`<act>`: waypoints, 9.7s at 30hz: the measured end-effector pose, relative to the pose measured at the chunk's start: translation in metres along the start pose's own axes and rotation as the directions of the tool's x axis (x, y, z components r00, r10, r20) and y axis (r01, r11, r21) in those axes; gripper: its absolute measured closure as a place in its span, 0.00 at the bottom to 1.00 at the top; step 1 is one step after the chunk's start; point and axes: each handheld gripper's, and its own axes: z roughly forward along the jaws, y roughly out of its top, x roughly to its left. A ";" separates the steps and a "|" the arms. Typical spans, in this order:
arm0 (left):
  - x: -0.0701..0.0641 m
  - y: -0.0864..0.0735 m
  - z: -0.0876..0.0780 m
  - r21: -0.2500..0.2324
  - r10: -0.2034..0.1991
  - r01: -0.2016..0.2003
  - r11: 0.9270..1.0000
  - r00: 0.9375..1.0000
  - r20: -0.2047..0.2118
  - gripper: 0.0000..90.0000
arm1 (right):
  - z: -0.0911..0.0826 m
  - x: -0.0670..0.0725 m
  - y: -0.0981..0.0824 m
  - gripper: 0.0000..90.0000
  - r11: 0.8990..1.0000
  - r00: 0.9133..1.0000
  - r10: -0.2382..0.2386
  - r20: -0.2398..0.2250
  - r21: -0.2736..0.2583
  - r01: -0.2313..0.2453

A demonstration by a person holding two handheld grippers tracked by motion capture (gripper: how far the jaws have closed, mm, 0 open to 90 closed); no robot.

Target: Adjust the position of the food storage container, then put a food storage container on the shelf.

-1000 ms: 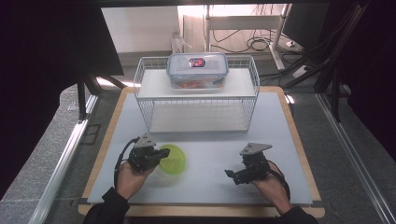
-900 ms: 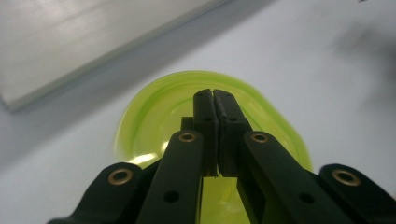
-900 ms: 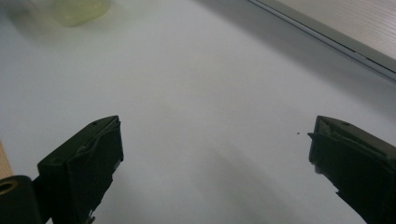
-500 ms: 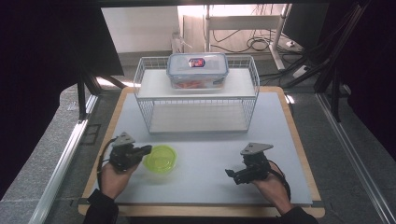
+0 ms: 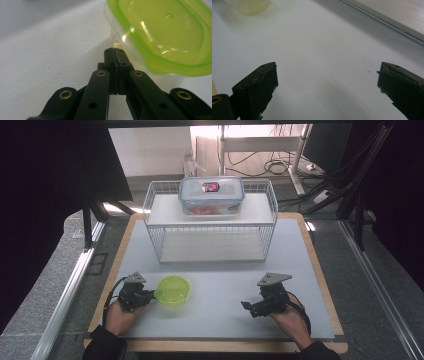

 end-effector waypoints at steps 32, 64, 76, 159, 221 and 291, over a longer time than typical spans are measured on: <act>-0.079 0.029 0.059 0.065 0.140 -0.152 0.986 0.977 0.162 0.99 | 0.002 0.000 -0.001 0.03 1.000 1.000 -0.004 -0.002 0.010 0.004; -0.069 0.000 -0.003 -0.113 0.170 -0.186 0.976 0.976 -0.135 0.06 | -0.001 0.002 0.000 0.00 0.998 0.998 -0.045 -0.033 -0.040 0.044; -0.066 -0.002 -0.005 -0.133 0.171 -0.189 0.973 0.976 -0.136 0.05 | 0.004 -0.001 0.009 0.00 0.995 0.994 0.076 -0.085 -0.057 -0.081; -0.066 -0.004 -0.004 -0.133 0.206 -0.222 0.966 0.971 -0.124 0.07 | 0.024 -0.031 0.079 0.94 0.900 0.749 0.399 -0.529 0.071 -0.430; -0.067 -0.004 -0.002 -0.144 0.216 -0.227 0.963 0.972 -0.088 0.07 | -0.075 -0.109 0.280 0.94 0.724 0.750 0.474 -0.462 -0.280 -0.630; -0.070 -0.004 0.001 -0.122 0.243 -0.250 0.960 0.967 -0.072 0.07 | -0.006 -0.056 0.284 1.00 0.944 0.987 0.160 0.013 -0.294 -0.149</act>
